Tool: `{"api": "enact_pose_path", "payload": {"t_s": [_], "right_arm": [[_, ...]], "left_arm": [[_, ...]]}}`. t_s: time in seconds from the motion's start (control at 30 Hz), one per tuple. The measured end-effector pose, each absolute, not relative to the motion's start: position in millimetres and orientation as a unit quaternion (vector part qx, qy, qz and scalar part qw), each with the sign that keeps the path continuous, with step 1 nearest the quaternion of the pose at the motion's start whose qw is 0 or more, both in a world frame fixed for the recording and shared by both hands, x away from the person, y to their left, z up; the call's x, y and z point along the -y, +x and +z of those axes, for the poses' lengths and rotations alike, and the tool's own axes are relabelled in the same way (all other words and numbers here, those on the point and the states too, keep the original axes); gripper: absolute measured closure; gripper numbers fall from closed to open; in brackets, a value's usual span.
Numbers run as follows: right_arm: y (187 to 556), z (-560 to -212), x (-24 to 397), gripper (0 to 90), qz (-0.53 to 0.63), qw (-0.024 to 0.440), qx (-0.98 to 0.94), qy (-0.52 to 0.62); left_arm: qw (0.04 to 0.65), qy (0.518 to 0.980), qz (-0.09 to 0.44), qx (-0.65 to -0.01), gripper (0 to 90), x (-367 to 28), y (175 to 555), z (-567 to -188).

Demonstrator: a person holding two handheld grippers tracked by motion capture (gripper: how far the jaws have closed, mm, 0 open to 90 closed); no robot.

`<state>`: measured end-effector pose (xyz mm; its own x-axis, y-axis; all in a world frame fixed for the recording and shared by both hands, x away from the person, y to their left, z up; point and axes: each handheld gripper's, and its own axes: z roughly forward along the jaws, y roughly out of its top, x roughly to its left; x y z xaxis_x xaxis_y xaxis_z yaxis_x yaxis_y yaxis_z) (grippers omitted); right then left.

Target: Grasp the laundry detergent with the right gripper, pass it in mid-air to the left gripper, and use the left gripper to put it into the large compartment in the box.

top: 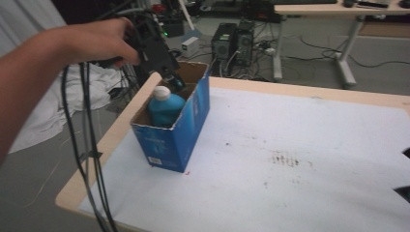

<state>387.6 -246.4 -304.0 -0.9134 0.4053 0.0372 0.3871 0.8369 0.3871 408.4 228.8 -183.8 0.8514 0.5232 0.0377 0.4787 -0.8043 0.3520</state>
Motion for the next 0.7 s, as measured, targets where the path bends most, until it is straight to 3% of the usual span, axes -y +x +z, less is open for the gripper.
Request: {"api": "enact_pose_path", "payload": {"t_s": [0.23, 0.43, 0.7], "right_arm": [[385.1, -301.5, 245.5, 0.8, 0.205, 0.03, -0.957, 0.205], [383.7, -299.0, 246.8, 0.8, 0.211, 0.032, -0.955, 0.208], [381.9, -297.2, 244.6, 0.8, 0.218, 0.035, -0.954, 0.204]], "left_arm": [[0.192, 0.956, 0.057, -0.213, 22.0, -197.3, 405.0, -177.5], [0.19, 0.966, 0.04, -0.171, 2.7, -163.6, 403.6, -181.1], [0.157, 0.977, 0.048, -0.136, 1.6, -121.6, 408.8, -196.5]]}}
